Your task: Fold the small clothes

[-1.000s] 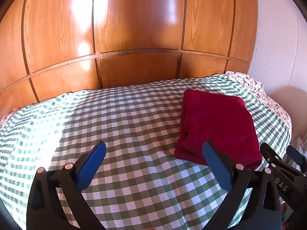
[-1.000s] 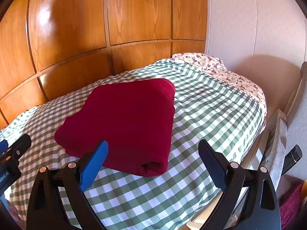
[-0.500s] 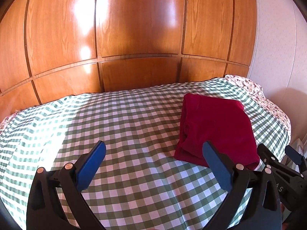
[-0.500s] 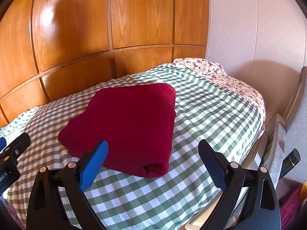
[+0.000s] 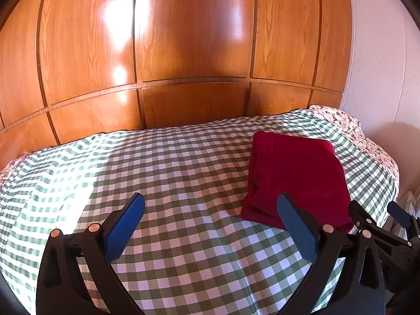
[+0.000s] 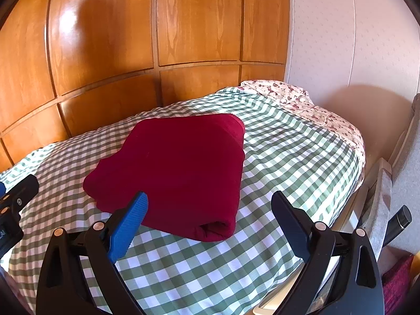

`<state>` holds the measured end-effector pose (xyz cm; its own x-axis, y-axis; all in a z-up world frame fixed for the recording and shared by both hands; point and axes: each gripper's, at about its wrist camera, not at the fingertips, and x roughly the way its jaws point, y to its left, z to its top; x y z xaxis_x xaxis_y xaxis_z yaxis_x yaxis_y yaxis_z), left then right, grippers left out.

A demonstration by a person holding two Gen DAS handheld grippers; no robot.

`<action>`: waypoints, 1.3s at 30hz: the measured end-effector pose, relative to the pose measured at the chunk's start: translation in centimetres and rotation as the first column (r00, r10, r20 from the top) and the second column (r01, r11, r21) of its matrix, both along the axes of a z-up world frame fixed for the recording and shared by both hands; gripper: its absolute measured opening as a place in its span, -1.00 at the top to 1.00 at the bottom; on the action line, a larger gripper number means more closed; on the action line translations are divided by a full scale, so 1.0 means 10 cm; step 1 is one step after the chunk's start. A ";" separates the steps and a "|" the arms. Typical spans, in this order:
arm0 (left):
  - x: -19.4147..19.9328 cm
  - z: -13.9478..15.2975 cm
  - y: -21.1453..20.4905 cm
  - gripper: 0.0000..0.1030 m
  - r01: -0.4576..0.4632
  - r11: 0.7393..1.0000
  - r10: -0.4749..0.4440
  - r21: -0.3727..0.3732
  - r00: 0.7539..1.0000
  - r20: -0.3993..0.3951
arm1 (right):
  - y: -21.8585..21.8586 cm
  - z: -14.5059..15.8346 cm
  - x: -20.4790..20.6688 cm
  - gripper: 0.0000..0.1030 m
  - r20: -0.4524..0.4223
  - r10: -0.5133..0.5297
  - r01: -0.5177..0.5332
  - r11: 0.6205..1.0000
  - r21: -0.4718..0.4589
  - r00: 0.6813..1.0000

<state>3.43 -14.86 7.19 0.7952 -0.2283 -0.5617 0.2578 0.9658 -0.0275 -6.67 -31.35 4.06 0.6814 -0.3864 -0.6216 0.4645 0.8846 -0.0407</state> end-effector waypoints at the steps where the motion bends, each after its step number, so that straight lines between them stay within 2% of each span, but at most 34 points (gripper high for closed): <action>1: -0.01 0.00 0.00 -0.95 -0.002 1.000 0.002 0.000 1.000 0.002 | 0.01 0.00 0.00 -0.82 0.000 -0.001 0.001 1.000 0.001 1.000; 7: -0.02 0.03 0.06 -0.95 -0.018 1.000 0.018 -0.016 1.000 0.005 | 0.03 0.01 -0.01 -0.82 0.007 0.003 -0.003 1.000 -0.003 1.000; 39: -0.04 0.02 0.06 -0.94 -0.016 1.000 0.016 -0.001 1.000 0.017 | 0.06 -0.04 0.00 -0.82 -0.005 0.010 -0.010 1.000 0.006 1.000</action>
<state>3.04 -14.23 7.37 0.8084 -0.2162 -0.5475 0.2430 0.9697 -0.0240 -6.62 -30.71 3.63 0.6818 -0.3765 -0.6273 0.4559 0.8892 -0.0382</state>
